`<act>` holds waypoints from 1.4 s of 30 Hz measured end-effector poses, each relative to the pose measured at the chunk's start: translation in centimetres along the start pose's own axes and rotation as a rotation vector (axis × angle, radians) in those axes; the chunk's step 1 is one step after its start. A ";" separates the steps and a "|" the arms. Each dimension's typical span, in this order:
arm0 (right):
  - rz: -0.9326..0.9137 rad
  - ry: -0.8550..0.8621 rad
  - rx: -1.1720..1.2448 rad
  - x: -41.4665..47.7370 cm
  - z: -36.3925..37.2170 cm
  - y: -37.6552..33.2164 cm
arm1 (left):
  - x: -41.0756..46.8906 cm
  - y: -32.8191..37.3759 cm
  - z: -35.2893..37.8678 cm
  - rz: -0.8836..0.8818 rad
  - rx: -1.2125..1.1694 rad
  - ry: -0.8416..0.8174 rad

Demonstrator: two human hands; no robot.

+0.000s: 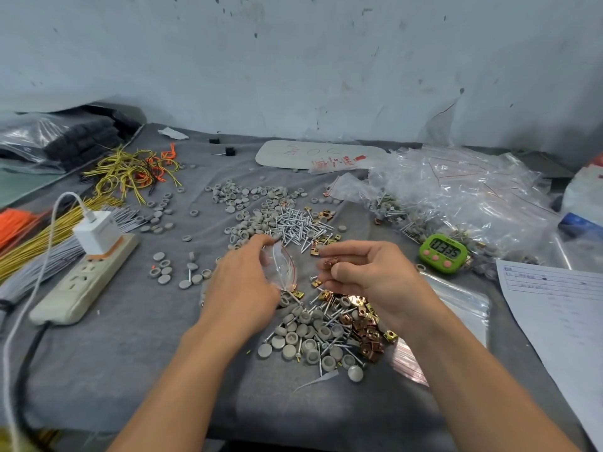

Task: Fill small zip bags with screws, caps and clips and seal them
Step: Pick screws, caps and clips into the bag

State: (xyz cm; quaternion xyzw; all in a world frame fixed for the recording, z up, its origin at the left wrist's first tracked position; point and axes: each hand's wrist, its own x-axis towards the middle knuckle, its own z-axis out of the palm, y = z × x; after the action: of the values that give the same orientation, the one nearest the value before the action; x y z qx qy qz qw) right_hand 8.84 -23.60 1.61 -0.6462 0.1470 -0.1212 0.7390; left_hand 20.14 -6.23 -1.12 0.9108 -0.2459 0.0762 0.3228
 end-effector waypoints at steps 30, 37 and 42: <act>-0.095 0.009 -0.500 0.7 1.1 1.4 | -1.0 3.1 -0.9 0.146 -0.317 -0.053; -0.062 -0.092 -0.366 0.1 0.6 0.7 | -0.8 3.1 -0.9 0.238 -0.277 0.001; 0.026 -0.110 -0.207 -0.2 -0.4 -0.1 | -1.4 4.2 0.0 0.511 -0.162 0.111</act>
State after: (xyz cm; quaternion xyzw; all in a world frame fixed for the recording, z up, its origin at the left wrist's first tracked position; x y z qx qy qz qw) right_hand 8.51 -23.90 1.65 -0.7226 0.1263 -0.0604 0.6769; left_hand 16.85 -8.52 0.83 0.7848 -0.4551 0.1852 0.3777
